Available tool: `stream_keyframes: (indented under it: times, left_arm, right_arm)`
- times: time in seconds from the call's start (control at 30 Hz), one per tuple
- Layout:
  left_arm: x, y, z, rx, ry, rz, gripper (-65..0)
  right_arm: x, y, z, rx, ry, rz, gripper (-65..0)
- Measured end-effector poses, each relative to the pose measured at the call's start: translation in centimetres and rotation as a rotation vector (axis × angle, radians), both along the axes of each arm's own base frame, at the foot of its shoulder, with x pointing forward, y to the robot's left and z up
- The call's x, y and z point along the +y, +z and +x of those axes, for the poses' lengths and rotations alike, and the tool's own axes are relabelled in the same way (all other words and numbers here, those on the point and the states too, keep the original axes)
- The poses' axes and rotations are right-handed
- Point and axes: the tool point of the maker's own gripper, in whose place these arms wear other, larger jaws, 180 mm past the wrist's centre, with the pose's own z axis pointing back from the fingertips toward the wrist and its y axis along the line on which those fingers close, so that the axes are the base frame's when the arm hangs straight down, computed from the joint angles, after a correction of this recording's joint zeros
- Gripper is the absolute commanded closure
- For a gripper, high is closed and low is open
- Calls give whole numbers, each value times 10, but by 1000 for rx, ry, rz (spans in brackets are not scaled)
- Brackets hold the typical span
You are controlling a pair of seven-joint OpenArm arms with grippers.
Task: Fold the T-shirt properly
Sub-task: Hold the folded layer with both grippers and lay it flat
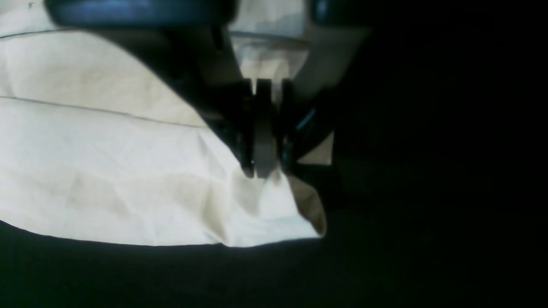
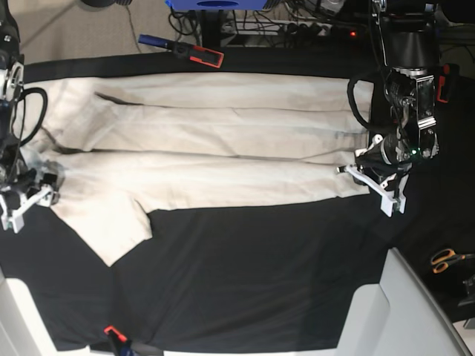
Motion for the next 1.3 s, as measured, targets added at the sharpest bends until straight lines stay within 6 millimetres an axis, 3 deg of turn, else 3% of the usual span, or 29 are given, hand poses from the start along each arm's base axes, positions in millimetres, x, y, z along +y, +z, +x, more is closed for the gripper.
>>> stream_keyframes:
  times: [0.2, 0.47, 0.7, 0.83, 0.87, 1.3]
  left_arm:
    - [0, 0, 0, 0, 0, 0, 0]
    - [0, 0, 0, 0, 0, 0, 0]
    - [0, 0, 0, 0, 0, -1, 0]
    - [-1, 0, 0, 0, 0, -3, 0]
    - [-1, 0, 0, 0, 0, -2, 0]
    - [-1, 0, 0, 0, 0, -2, 0]
  right_arm:
    - [0, 0, 0, -1, 0, 0, -404]
    - [3, 0, 1, -6, 2, 4, -215]
    - [3, 0, 1, -6, 3, 4, -195]
    - [3, -1, 1, -4, 3, 4, -21]
    - [3, -1, 1, -3, 4, 5, -9]
    - [4, -1, 1, 3, 5, 6, -8]
